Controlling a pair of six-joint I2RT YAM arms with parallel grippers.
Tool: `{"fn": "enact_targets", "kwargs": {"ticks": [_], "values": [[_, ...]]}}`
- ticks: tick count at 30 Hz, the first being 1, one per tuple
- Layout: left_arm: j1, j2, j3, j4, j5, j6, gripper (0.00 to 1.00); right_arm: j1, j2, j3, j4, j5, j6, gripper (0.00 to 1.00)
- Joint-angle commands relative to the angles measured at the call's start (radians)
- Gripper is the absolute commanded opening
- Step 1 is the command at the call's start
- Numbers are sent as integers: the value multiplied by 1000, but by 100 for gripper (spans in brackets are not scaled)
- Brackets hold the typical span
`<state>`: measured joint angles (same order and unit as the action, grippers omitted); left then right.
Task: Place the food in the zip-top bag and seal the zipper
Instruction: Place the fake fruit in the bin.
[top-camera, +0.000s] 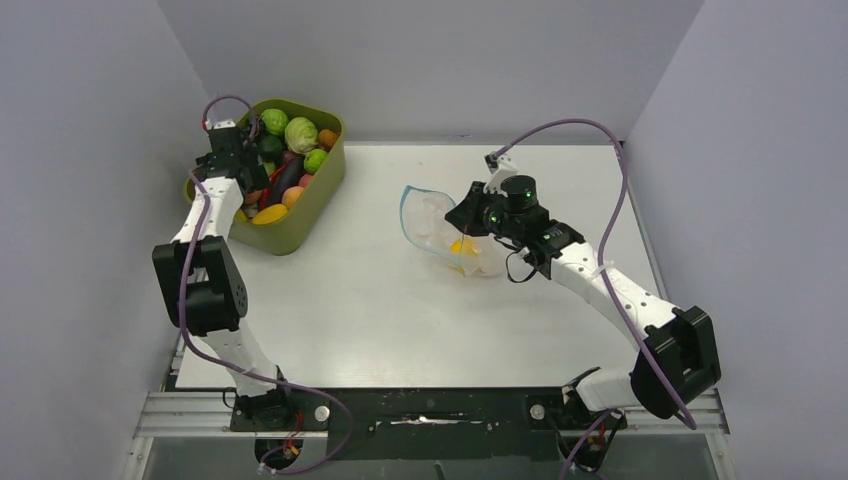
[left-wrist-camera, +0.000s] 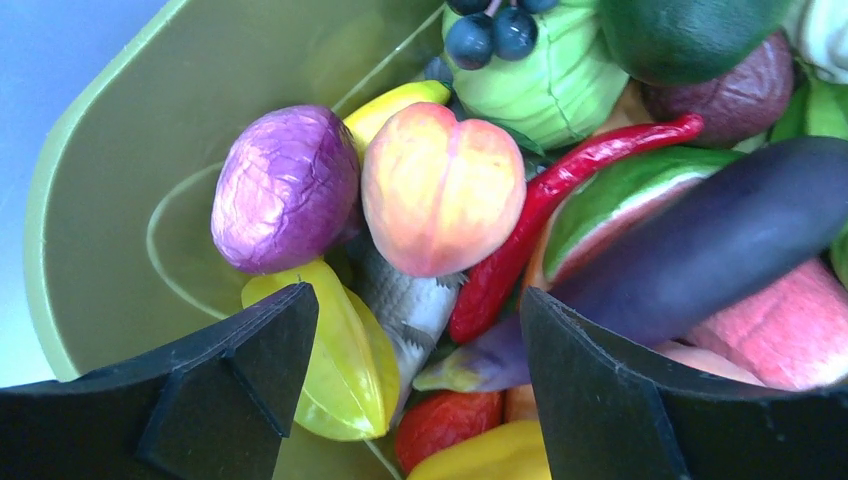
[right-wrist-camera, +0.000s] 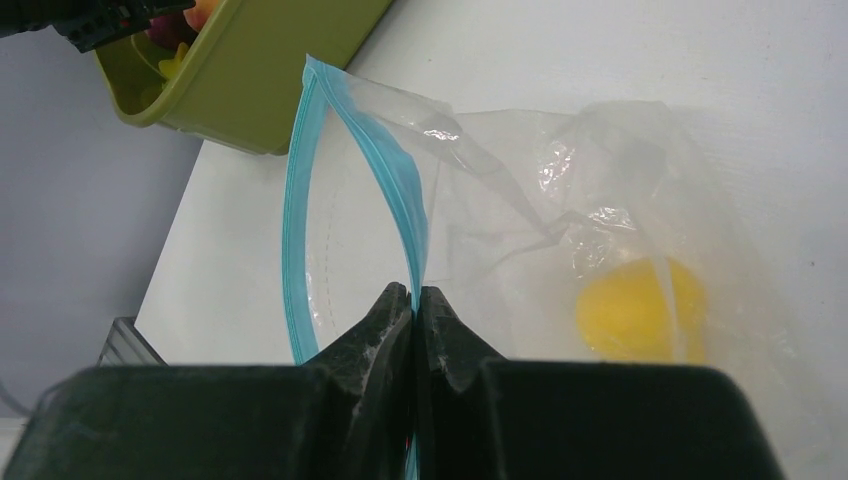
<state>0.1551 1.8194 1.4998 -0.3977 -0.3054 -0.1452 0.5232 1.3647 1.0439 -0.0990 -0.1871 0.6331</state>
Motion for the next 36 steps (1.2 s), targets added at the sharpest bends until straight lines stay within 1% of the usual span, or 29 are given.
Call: {"fn": "enact_targets", "kwargs": {"ticks": [1,5,8,12,16,23,29,36], "values": [[24,35,79,65,9,7,75,-2,-53,21,50,9,-7,0],[29,32,82,94,3,7,76,-2,-57,21,50,14,-9,0],[29,62,112,68,4,39,76,-3,-52,22,53,14,-10,0],[26,142,207,-33,-19,77,85,-2,-43,24,57,12,-9,0],[26,169,229,-44,13,85,90,-2,-32,30,58,6,-9,0],[25,214,262,-53,18,79,94,-5,-26,39,58,12,-16,0],[23,243,262,-63,2,82,94,-5,-12,42,63,5,-18,0],[8,225,233,-57,8,69,86,-8,-3,41,70,5,-19,0]]}}
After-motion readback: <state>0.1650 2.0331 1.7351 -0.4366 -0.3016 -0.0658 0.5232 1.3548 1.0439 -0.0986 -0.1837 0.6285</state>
